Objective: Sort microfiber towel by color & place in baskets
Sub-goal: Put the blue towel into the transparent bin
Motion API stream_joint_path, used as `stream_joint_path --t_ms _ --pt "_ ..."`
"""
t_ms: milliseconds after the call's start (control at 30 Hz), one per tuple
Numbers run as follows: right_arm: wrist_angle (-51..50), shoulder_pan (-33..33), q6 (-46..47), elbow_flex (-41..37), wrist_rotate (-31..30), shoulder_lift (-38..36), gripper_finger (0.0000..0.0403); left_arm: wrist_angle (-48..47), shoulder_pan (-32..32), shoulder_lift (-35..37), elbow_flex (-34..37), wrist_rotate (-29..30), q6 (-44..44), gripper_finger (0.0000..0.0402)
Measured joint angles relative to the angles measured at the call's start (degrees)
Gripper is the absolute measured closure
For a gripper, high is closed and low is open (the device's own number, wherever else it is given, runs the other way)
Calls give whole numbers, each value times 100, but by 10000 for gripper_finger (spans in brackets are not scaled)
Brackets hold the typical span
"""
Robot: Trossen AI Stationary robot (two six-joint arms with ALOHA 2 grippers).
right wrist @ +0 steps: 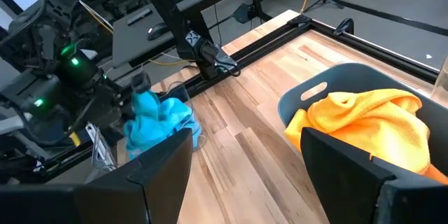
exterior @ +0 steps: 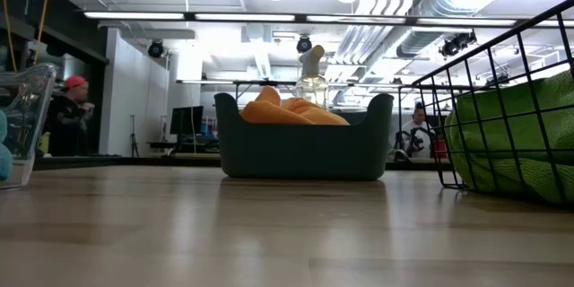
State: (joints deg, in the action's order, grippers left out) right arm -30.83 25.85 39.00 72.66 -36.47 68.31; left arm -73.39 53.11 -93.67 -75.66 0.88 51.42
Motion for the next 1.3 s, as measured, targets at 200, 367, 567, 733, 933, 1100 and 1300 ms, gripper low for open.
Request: stream_joint_path --t_ms 200,367,567,733,933,1100,1300 --pt "-26 0 -28 0 0 0 139 -187 106 20 113 53 398 401" --pt "-26 0 -33 0 0 0 139 1102 37 15 685 76 399 401" --pt "-26 2 -28 0 0 0 139 2270 -102 13 1501 240 530 401" --pt "-26 2 -24 1 2 0 139 3049 -141 20 1862 517 324 401" --pt "-26 2 0 0 2 0 139 3358 -137 35 2199 455 306 401" --pt "-26 2 0 0 2 0 139 3299 -222 31 2170 362 341 398" --pt "-30 2 -28 0 0 0 139 2773 -362 34 1800 -95 92 353"
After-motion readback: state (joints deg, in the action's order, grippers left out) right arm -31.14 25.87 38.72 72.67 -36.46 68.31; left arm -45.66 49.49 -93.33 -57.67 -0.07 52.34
